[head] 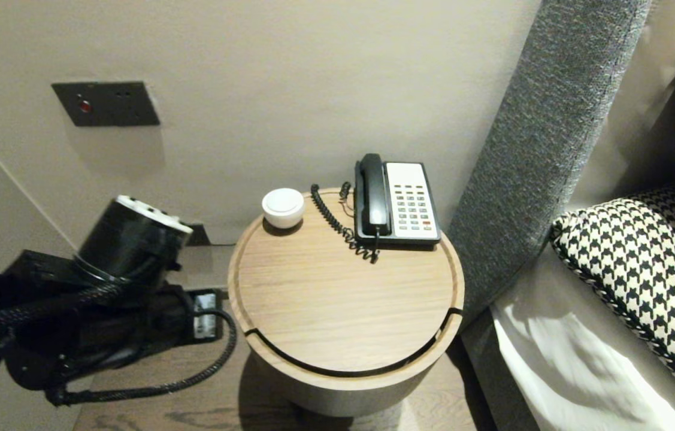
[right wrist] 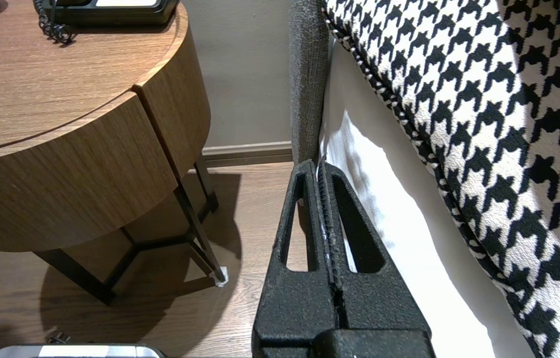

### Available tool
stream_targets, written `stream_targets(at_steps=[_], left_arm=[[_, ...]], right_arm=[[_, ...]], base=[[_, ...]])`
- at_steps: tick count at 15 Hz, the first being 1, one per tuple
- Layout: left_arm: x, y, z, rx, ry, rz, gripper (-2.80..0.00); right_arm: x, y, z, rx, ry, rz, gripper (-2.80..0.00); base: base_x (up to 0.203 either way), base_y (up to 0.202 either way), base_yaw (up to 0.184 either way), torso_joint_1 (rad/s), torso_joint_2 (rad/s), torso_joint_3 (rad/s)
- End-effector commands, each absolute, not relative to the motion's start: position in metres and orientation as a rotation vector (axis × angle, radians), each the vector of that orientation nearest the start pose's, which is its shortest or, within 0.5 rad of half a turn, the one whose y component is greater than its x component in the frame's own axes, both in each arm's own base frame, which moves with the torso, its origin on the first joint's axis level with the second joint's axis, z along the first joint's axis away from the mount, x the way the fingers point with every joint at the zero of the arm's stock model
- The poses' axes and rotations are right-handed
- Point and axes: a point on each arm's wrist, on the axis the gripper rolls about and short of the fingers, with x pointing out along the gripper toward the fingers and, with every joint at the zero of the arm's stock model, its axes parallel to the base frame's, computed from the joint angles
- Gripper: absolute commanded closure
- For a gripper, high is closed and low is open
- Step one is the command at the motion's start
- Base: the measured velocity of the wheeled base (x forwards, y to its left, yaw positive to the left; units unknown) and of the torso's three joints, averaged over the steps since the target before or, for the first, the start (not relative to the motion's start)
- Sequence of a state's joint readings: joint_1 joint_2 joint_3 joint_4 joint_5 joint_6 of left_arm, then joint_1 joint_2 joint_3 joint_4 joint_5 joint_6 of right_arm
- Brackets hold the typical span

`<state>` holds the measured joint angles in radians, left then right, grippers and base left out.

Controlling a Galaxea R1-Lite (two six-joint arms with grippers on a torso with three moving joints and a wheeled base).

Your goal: Close the nightstand drawer, then open the nightstand drawer

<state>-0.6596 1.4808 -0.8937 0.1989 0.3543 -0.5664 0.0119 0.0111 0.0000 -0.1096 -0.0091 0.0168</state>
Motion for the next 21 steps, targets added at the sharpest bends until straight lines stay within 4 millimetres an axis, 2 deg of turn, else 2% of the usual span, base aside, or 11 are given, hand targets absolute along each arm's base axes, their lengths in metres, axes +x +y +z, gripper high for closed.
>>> stream_targets(at_steps=[1,3,4,7,11,14,16,21], left_arm=[[0.18,-0.076,0.222,-0.227,0.615,0.017,0.0],[0.159,-0.031,0.24,-0.21,0.518,0.068,0.0],[0.142,-0.019,0.245,-0.184,0.469,0.076,0.0],[0.09,-0.005,0.244,-0.142,0.35,0.072,0.0],[0.028,0.002,0.21,-0.15,0.257,0.104,0.0],[-0.01,0.0,0.17,-0.128,0.239,0.11,0.0],[-0.017,-0.001,0.136,-0.084,0.281,0.112,0.0],[-0.01,0.0,0.115,-0.038,0.27,0.107,0.0]], right_arm=[[-0.019,0.0,0.076,0.018,-0.06,0.002,0.0],[-0.019,0.0,0.076,0.018,-0.06,0.004,0.0],[-0.019,0.0,0.076,0.018,-0.06,0.004,0.0],[-0.019,0.0,0.076,0.018,-0.06,0.004,0.0],[-0.019,0.0,0.076,0.018,-0.06,0.004,0.0],[-0.019,0.0,0.076,0.018,-0.06,0.004,0.0],[-0.019,0.0,0.076,0.018,-0.06,0.002,0.0],[-0.019,0.0,0.076,0.018,-0.06,0.004,0.0]], base=[[0.0,0.0,0.0,0.0,0.0,0.0],[0.0,0.0,0.0,0.0,0.0,0.0],[0.0,0.0,0.0,0.0,0.0,0.0],[0.0,0.0,0.0,0.0,0.0,0.0],[0.0,0.0,0.0,0.0,0.0,0.0],[0.0,0.0,0.0,0.0,0.0,0.0],[0.0,0.0,0.0,0.0,0.0,0.0],[0.0,0.0,0.0,0.0,0.0,0.0]])
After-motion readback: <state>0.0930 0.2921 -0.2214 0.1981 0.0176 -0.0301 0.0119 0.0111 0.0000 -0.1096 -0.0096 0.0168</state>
